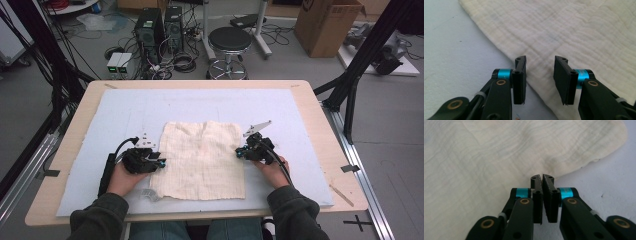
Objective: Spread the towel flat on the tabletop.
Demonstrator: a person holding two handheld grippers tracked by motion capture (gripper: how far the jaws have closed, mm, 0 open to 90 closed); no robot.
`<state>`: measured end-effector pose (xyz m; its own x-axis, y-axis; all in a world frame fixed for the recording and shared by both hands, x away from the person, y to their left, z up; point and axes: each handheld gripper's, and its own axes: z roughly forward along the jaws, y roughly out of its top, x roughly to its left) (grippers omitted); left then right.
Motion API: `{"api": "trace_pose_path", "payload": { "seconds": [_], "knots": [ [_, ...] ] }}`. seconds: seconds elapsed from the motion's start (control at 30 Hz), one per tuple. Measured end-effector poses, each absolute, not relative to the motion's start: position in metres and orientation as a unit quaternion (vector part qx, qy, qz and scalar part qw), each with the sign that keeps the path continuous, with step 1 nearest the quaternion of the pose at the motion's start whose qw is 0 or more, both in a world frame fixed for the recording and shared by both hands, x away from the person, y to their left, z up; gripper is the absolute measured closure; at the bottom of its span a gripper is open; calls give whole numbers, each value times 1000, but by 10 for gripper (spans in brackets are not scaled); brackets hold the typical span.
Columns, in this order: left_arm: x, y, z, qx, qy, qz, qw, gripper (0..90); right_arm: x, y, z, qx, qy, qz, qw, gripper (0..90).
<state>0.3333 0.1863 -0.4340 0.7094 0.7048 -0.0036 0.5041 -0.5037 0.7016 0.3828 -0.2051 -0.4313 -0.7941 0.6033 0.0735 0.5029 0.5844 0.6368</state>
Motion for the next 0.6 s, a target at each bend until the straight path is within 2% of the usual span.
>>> {"api": "trace_pose_path", "payload": {
  "seconds": [0.1,0.43,0.47,0.5,0.6],
  "knots": [
    [332,186,-434,857,351,144,348,621,384,-208,-431,317,885,334,69,886],
    [330,184,-433,859,342,139,354,587,386,-224,-426,340,878,319,104,883],
    [330,184,-433,859,342,138,355,582,387,-225,-426,342,876,325,98,873],
    [330,184,-433,858,342,139,357,577,386,-226,-425,342,875,330,92,826],
    [330,185,-432,855,344,141,363,568,385,-228,-420,341,862,359,107,737]
  ]
}}
